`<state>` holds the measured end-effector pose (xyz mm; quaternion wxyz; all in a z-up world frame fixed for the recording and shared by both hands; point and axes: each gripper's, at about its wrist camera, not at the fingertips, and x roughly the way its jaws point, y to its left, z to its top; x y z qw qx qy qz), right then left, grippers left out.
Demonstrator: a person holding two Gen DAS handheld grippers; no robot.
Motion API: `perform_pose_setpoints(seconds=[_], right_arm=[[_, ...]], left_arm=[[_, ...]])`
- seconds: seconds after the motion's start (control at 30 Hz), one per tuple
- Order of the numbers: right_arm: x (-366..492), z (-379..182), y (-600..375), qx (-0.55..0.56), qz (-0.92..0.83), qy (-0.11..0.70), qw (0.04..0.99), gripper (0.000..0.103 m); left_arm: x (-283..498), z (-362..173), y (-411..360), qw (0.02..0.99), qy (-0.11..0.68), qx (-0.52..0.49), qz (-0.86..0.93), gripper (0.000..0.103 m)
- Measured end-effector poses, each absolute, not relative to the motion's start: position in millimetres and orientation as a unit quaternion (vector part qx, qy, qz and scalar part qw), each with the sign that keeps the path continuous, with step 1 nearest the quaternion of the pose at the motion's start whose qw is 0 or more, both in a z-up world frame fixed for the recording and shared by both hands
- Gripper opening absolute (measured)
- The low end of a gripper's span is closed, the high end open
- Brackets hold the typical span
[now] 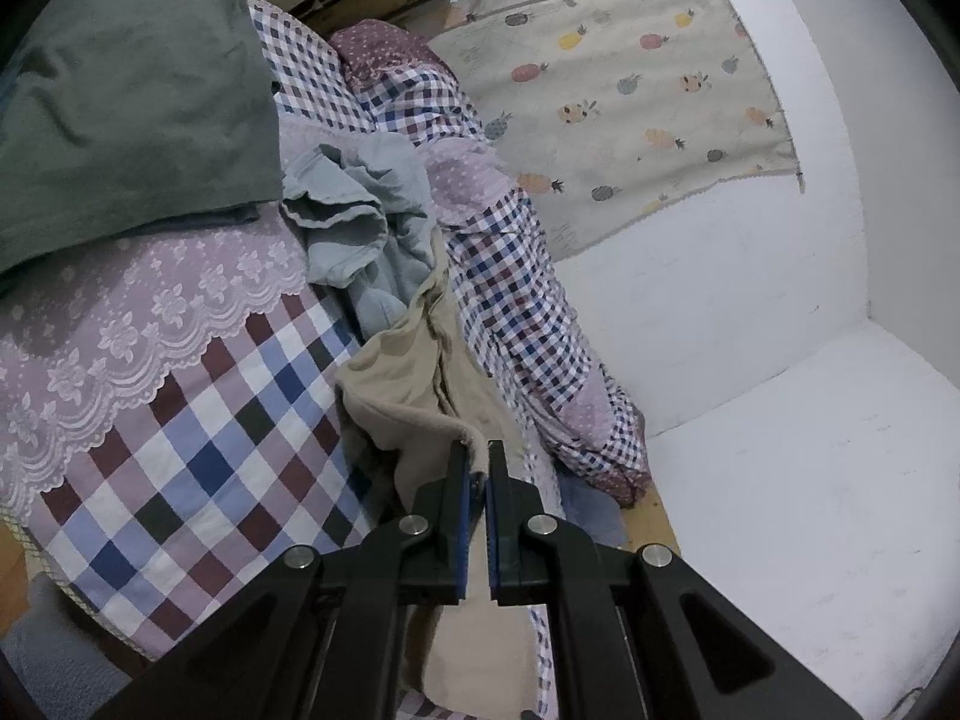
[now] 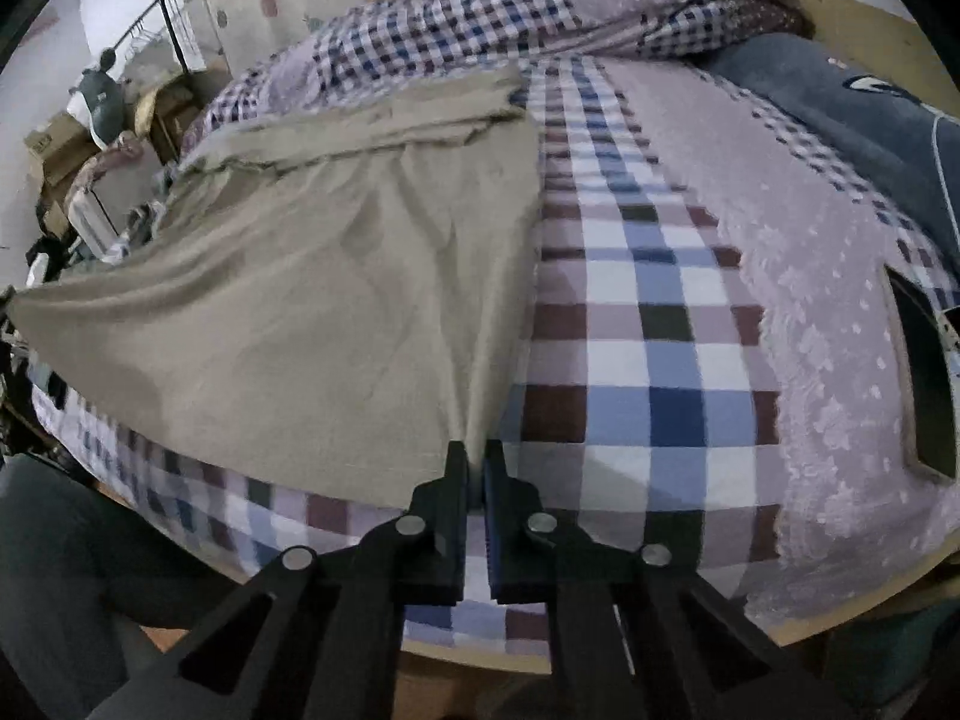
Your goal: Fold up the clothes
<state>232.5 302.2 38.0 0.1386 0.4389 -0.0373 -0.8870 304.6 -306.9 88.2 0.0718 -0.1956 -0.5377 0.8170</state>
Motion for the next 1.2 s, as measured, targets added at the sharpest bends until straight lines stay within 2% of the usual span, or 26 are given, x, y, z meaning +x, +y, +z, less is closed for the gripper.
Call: perform_pose_setpoints(seconds=[0.37,0.63,1.07,1.2], right_arm=[[285,145,341,0.330,-0.924,-0.123,0.147,0.002],[335,191,385,0.292,-0.927,-0.191,0.134,0.002],[444,271,417,0.238,-0.944,-0.198,0.114,0.002],[438,287,419,0.228,-0.948,-0.193,0.112,0.002]], left_arm=[[322,128,-276,0.117,-0.478,-0.228,0.840,0.002],[360,174,-263,0.163,-0.454,-0.225,0.847,0.002],[446,235,-261,0.235,-0.453,-0.190,0.839,0.002],[483,266,-261,0.269,-0.455,-0.145,0.837,0.002]])
